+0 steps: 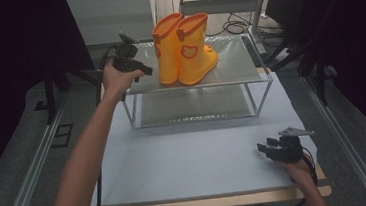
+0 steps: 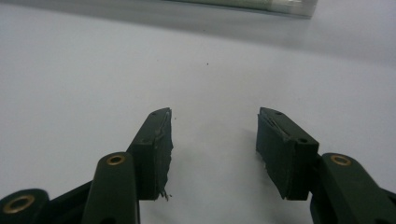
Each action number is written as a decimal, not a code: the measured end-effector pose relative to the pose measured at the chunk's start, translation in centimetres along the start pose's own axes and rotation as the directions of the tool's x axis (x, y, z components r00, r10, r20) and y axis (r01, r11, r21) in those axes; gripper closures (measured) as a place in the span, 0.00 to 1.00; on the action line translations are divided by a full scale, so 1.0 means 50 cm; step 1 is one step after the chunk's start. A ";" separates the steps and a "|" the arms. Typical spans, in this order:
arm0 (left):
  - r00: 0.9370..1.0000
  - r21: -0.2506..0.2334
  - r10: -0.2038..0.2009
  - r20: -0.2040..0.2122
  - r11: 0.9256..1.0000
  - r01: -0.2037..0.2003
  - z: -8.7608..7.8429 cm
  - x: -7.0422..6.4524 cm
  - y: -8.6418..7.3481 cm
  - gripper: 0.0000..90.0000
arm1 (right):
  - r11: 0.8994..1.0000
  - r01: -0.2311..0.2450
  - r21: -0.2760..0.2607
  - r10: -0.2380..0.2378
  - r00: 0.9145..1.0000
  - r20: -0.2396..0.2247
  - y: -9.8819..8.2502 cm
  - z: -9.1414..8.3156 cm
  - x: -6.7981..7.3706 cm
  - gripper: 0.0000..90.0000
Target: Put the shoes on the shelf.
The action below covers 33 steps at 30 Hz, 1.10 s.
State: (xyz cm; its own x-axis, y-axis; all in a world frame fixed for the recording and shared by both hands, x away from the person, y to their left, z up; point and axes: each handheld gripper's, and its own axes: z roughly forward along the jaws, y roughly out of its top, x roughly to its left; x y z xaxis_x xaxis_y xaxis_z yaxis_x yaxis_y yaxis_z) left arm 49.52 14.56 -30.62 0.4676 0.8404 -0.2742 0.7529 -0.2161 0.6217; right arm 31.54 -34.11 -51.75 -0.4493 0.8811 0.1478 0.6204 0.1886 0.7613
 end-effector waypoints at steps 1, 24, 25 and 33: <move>1.000 0.004 -0.002 0.000 1.000 0.002 0.010 0.001 -0.001 0.96 | 1.000 0.001 0.000 -0.001 1.000 0.001 0.000 0.000 0.000 0.51; 0.999 -0.007 0.042 -0.010 0.999 -0.042 0.028 -0.050 0.008 1.00 | 1.000 0.015 0.006 -0.015 1.000 -0.006 0.000 0.005 0.013 0.51; 0.999 -0.008 0.046 -0.016 0.999 -0.046 0.028 -0.051 0.007 1.00 | 1.000 0.015 0.008 -0.015 1.000 -0.009 0.001 0.005 0.015 0.51; 0.999 -0.013 0.031 -0.015 0.999 -0.031 0.028 -0.047 0.004 0.99 | 1.000 0.010 -0.005 -0.010 1.000 -0.009 0.002 0.001 0.013 0.51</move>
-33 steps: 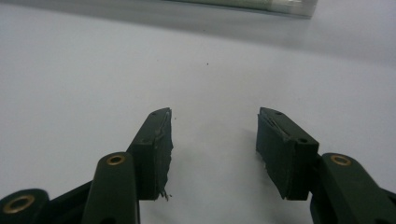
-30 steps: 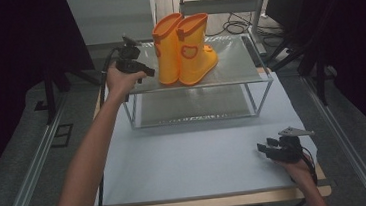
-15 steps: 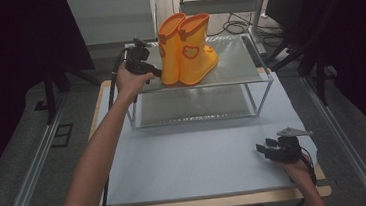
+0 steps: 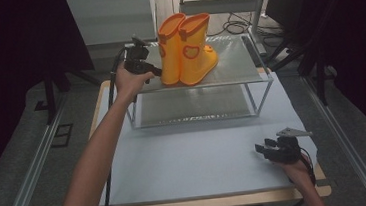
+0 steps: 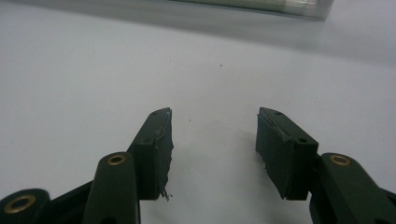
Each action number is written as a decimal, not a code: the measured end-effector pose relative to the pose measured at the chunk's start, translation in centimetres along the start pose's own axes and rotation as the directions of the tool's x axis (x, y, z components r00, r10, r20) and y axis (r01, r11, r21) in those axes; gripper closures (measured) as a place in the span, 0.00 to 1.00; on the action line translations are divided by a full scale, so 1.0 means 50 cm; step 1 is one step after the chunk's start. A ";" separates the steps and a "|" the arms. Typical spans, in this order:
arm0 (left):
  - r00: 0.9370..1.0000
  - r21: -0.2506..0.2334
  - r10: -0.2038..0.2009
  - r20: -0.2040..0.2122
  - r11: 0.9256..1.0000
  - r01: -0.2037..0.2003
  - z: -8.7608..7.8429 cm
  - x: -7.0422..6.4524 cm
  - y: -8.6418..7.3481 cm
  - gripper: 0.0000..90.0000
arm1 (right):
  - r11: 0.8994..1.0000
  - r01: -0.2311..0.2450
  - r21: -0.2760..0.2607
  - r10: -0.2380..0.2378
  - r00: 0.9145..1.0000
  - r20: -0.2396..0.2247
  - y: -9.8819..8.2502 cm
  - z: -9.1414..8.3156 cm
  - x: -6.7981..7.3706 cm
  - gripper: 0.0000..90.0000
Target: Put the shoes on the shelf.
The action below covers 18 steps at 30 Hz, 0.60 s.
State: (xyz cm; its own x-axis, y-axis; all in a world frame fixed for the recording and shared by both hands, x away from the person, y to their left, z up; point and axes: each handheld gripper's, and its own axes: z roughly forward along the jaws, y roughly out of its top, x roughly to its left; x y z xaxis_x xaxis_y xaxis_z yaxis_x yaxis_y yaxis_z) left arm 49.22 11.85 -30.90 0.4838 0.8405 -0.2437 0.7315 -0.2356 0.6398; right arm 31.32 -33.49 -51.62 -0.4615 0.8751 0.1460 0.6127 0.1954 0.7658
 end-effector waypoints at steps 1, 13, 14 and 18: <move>1.000 0.000 0.005 -0.006 1.000 -0.005 0.000 -0.004 0.001 0.99 | 1.000 -0.001 0.000 0.001 1.000 0.001 0.000 0.000 -0.001 0.51; 1.000 -0.009 0.010 -0.019 1.000 -0.010 0.007 -0.036 0.004 1.00 | 1.000 -0.002 -0.001 0.002 1.000 0.005 0.001 0.000 -0.005 0.52; 0.999 -0.008 0.017 -0.029 1.000 -0.017 0.006 -0.039 0.004 1.00 | 1.000 0.001 -0.004 -0.001 1.000 0.006 0.002 -0.001 -0.005 0.52; 1.000 -0.017 0.009 -0.029 1.000 -0.009 0.005 -0.045 0.005 1.00 | 1.000 -0.005 0.000 0.005 1.000 0.003 0.003 -0.001 -0.006 0.53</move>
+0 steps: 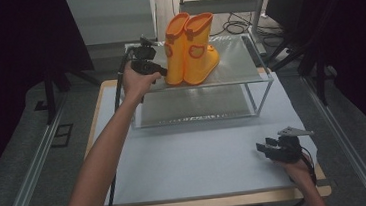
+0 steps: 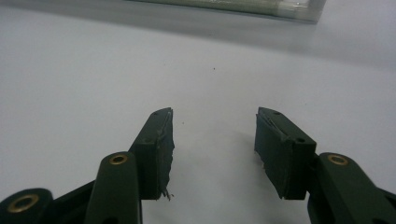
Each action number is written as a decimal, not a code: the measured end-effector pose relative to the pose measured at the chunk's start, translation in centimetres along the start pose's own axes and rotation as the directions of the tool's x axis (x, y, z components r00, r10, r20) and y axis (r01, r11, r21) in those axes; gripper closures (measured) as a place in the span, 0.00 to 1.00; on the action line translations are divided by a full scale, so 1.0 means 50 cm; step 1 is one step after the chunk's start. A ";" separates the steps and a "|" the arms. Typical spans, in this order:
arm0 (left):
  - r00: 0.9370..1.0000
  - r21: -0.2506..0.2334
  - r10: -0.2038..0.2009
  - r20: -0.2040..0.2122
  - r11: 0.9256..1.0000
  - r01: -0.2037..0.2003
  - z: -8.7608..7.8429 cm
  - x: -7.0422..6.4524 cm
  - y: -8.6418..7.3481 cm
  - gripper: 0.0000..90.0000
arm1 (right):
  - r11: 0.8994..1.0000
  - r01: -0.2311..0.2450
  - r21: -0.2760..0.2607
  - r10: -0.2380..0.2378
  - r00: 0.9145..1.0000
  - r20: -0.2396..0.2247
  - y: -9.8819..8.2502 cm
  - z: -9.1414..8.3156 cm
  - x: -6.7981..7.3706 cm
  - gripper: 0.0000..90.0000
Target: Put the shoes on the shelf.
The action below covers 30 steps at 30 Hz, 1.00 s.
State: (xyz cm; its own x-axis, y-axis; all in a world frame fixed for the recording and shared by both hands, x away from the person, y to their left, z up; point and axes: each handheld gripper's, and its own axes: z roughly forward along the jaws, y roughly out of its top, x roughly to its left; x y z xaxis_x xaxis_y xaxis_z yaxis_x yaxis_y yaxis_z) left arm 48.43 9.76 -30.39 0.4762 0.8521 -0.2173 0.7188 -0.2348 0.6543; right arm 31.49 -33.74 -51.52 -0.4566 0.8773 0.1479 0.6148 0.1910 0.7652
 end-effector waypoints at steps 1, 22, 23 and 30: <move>1.000 -0.005 -0.004 0.008 1.000 0.004 -0.001 -0.001 0.001 1.00 | 1.000 0.004 0.001 -0.004 1.000 0.002 0.000 0.001 0.000 0.53; 1.000 0.023 -0.006 -0.011 1.000 0.006 0.004 0.006 -0.015 0.96 | 1.000 -0.001 -0.006 0.001 1.000 0.006 -0.001 -0.002 -0.003 0.53; 1.000 0.022 -0.015 0.000 1.000 0.015 0.004 0.004 -0.015 0.98 | 1.000 -0.001 -0.006 0.001 1.000 0.006 -0.001 -0.002 -0.003 0.53; 1.000 0.010 -0.009 0.023 1.000 0.009 0.010 -0.012 -0.010 1.00 | 1.000 -0.004 -0.005 0.004 1.000 0.006 0.000 0.000 -0.001 0.53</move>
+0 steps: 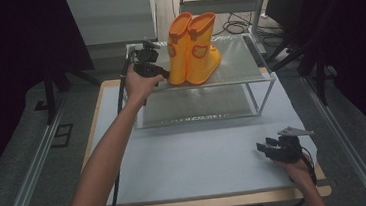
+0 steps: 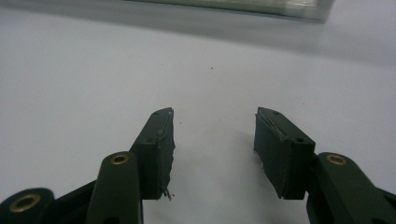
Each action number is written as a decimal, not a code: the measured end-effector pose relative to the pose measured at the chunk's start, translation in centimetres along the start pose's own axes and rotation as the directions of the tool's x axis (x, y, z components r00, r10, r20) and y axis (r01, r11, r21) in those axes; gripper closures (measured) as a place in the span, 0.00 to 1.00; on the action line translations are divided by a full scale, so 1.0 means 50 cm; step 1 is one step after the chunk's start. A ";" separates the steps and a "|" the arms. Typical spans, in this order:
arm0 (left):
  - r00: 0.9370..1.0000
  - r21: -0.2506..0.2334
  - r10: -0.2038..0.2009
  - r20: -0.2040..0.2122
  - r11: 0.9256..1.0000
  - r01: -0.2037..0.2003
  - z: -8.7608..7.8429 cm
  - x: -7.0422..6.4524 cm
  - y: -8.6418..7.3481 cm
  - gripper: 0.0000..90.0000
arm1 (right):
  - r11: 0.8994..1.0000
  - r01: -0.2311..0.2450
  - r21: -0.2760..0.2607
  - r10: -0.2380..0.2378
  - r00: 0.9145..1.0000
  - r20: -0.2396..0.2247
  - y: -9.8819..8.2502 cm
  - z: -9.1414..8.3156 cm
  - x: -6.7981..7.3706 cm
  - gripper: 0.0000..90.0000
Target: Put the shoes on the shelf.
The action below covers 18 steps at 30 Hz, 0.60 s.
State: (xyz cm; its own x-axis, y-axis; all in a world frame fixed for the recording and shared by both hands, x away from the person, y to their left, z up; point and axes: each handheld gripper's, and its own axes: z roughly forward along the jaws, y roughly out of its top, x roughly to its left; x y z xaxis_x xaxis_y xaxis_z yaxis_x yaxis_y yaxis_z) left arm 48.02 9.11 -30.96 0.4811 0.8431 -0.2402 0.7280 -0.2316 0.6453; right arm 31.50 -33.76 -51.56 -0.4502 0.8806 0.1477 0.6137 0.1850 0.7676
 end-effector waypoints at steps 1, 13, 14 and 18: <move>1.000 -0.004 0.000 0.002 1.000 0.000 0.000 -0.004 0.001 1.00 | 1.000 -0.001 0.002 0.001 1.000 -0.002 0.001 -0.001 0.000 0.54; 1.000 -0.051 0.007 0.017 0.999 -0.006 -0.020 0.011 -0.002 0.86 | 1.000 0.002 -0.006 -0.002 1.000 -0.007 0.002 -0.002 0.003 0.54; 1.000 -0.066 0.012 0.014 0.998 -0.011 -0.029 0.014 -0.004 0.84 | 1.000 0.001 -0.009 -0.001 1.000 -0.005 0.002 -0.004 0.002 0.54; 0.999 -0.075 0.045 0.025 0.996 -0.043 -0.052 0.016 -0.009 0.76 | 1.000 -0.004 -0.012 0.004 1.000 -0.001 0.002 -0.006 -0.001 0.54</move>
State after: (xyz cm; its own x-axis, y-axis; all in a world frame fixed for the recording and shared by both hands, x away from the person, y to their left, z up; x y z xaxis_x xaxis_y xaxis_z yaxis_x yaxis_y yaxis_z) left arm 46.80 11.17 -29.58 0.5255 0.8194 -0.2288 0.6676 -0.2305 0.7079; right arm 31.40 -33.92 -51.31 -0.4488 0.8807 0.1515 0.6074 0.1763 0.7746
